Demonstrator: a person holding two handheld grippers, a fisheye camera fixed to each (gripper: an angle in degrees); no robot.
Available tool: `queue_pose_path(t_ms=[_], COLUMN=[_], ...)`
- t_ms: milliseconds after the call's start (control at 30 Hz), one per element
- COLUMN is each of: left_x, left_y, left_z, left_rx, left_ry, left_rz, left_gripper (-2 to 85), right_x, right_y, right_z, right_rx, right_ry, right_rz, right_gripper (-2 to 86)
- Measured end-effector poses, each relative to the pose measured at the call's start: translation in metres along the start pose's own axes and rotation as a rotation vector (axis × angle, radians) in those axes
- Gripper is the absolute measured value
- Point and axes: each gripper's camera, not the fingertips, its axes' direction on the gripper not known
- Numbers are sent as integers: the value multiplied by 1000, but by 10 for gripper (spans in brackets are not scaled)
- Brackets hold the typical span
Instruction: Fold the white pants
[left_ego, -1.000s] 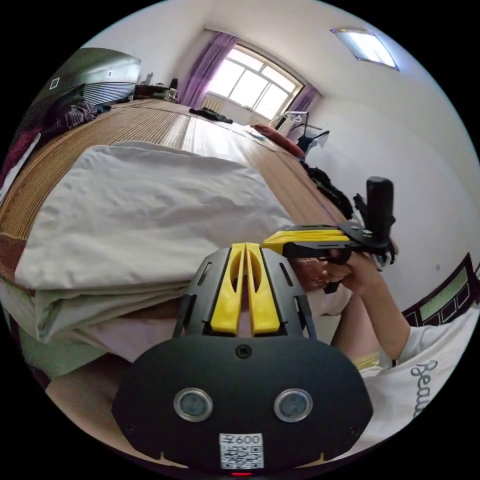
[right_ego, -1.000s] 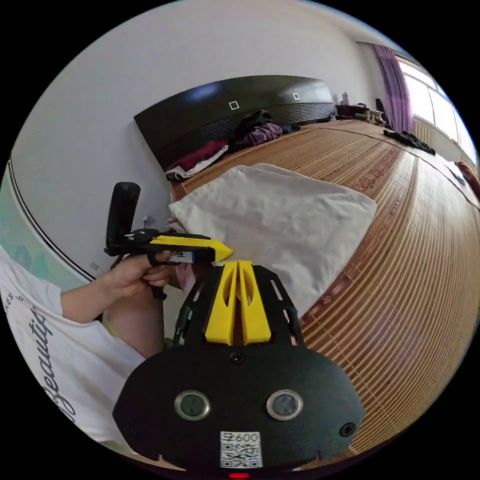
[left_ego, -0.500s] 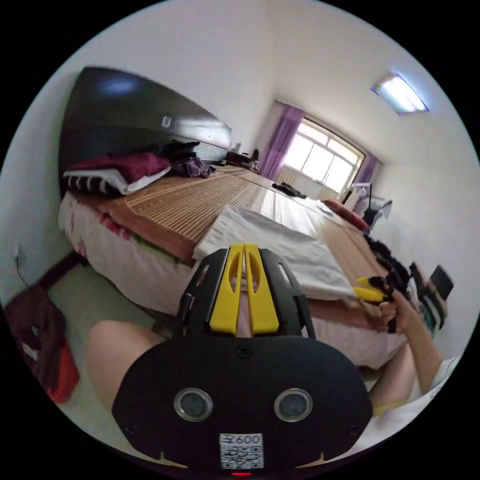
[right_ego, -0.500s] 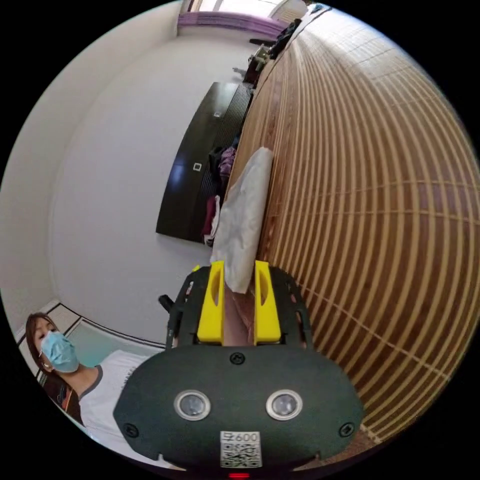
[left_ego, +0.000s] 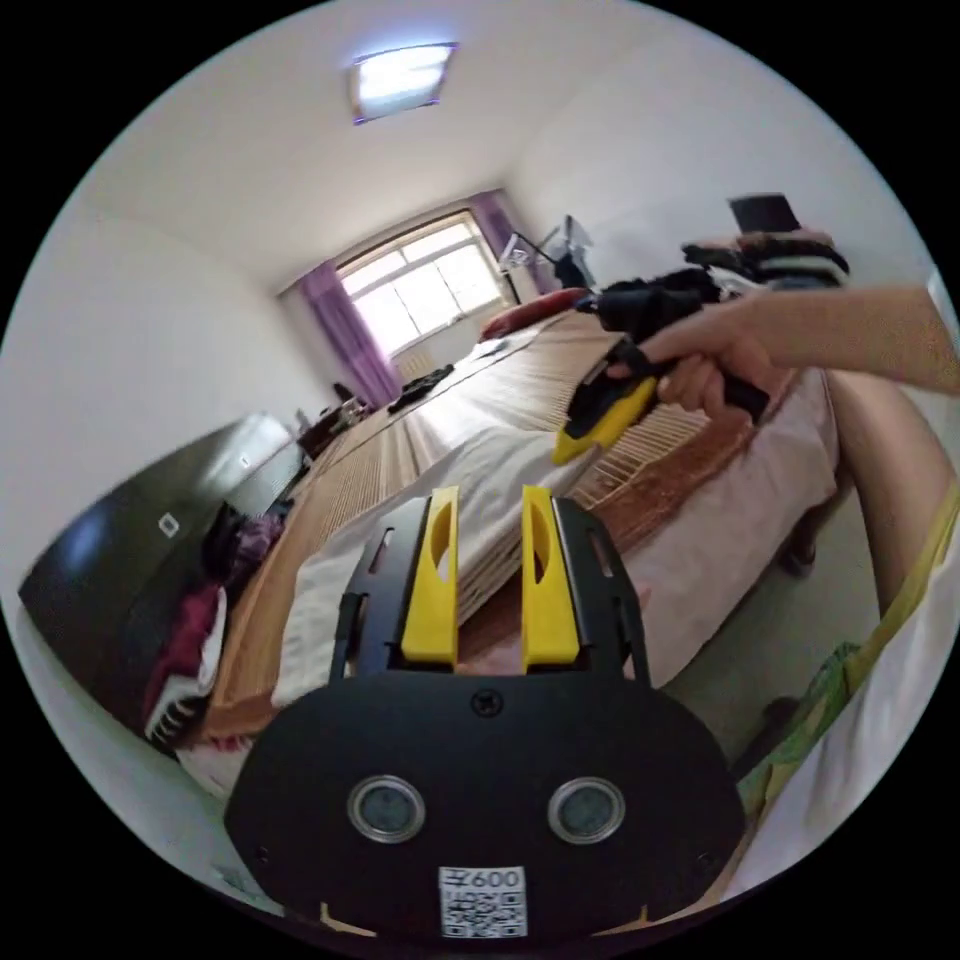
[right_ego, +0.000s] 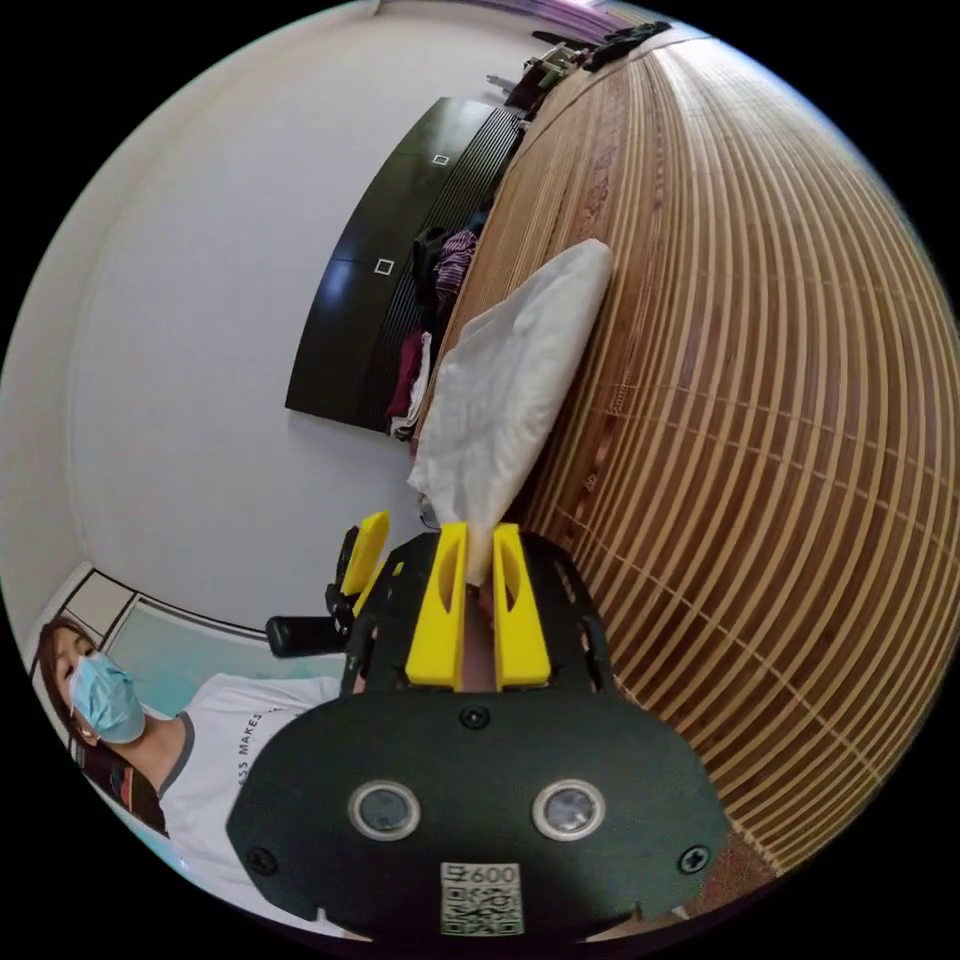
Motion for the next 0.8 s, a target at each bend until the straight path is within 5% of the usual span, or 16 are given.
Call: queue_pose_path(t_ms=[100,233,500,800], left_x=[24,46,-11,-83], left_y=[10,49,142,202], left_z=[52,132,235,307], left_rx=[-58,-144,-184,-180], left_ry=[7,-225,-378,-355], left_rz=[166,446,558,520], left_gripper=[136,150,53,21], right_x=[-16,-23,-22,24], right_y=[-9,-19,-23,-30], right_z=[-25,-61,-120,-168], right_rx=[28,51,58,28], right_ry=[-21,-78,-67,-267], right_rz=[-18,13,18,140], right_gripper=[-6,-7,-2,48])
